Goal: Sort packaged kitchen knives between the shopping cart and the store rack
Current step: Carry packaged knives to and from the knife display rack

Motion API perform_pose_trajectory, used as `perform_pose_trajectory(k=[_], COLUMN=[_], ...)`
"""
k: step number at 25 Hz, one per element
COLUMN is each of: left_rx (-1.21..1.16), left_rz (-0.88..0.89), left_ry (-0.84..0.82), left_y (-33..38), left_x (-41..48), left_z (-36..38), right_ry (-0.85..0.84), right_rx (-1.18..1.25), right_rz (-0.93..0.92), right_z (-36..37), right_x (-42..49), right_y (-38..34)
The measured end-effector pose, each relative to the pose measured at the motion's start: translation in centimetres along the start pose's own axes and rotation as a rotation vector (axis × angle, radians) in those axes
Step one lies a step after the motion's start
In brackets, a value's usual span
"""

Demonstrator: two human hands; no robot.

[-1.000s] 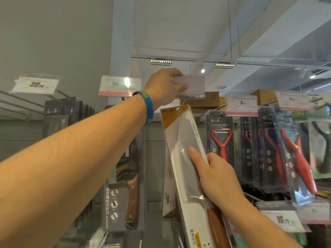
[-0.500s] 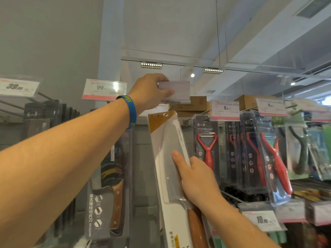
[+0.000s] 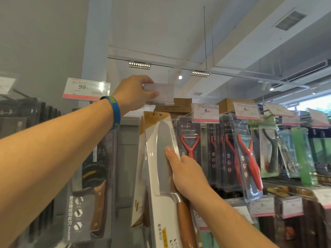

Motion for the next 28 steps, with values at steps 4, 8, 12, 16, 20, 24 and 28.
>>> perform_pose_trajectory(k=[4,8,12,16,20,24,28], left_rx=[0.032,0.023,0.038,0.03,0.012,0.001,-0.013], left_rz=[0.007,0.003,0.004,-0.013,0.014,0.014,0.022], left_ry=[0.017,0.008,0.007,0.004,0.014,0.007,0.004], left_y=[-0.1,-0.3,-0.3,-0.5,-0.6,-0.5,-0.5], left_x=[-0.1,-0.2,0.1,-0.1,-0.2,0.1,0.2], left_z=[0.0,0.1,0.1,0.2,0.2,0.6,0.4], right_ry=[0.022,0.029,0.016,0.032,0.053,0.046,0.074], right_rx=[-0.054,-0.045,-0.127,-0.216,0.024,0.011,-0.072], right_rz=[-0.008,0.014,0.008,0.021,0.115,0.126,0.01], right_z=[-0.4,-0.4,0.3,0.8,0.0,0.6,0.7], right_x=[-0.1,-0.5,-0.4,-0.2,-0.3,-0.4,-0.4], right_y=[-0.8,-0.6,-0.9,-1.0,0.7,1.0,-0.4])
Point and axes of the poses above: each hand's wrist, its own x-axis towards the middle knuckle, its own z-axis out of the palm, y = z × x, the point moved 7 cm from there along x, towards the middle knuckle, and after that the axes turned 10 degrees about -y, right-handed, at the moved point
